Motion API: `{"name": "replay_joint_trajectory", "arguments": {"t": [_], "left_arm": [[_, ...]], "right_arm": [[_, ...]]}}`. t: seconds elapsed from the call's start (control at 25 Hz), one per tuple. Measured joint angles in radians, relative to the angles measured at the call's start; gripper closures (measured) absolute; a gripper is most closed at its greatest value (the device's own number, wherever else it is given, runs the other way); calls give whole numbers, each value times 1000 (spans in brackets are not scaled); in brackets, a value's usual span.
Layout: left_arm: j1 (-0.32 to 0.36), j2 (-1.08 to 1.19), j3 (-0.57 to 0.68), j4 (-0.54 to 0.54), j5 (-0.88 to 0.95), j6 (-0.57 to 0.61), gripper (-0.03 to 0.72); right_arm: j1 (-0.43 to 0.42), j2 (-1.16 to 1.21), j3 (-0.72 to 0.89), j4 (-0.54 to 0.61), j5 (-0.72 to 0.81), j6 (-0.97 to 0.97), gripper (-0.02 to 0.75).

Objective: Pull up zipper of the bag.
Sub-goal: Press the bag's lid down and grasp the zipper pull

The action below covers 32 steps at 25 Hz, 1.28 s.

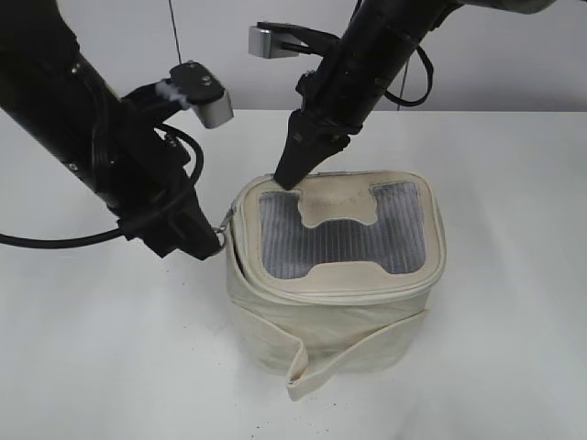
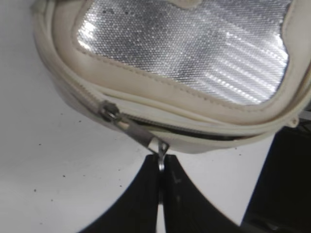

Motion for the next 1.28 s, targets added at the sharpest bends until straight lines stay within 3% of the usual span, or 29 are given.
{"name": "replay_joint_trajectory", "arguments": {"t": [0.36,0.64,0.92,1.28], "left_arm": [[-13,-29,52,-87,113,-63,690],[-169,-60,82,-103,93,-179,690],[-355,-59,90,-117,-122,-269,690],[-415,0,87,-267,-310,-277,690]], "right_arm": [[0,0,0,-2,0,19,702],[0,0,-2,-4,0,24,702],[1,0,-2,3,5,25,702],[2,0,-2,13,5,25,706]]}}
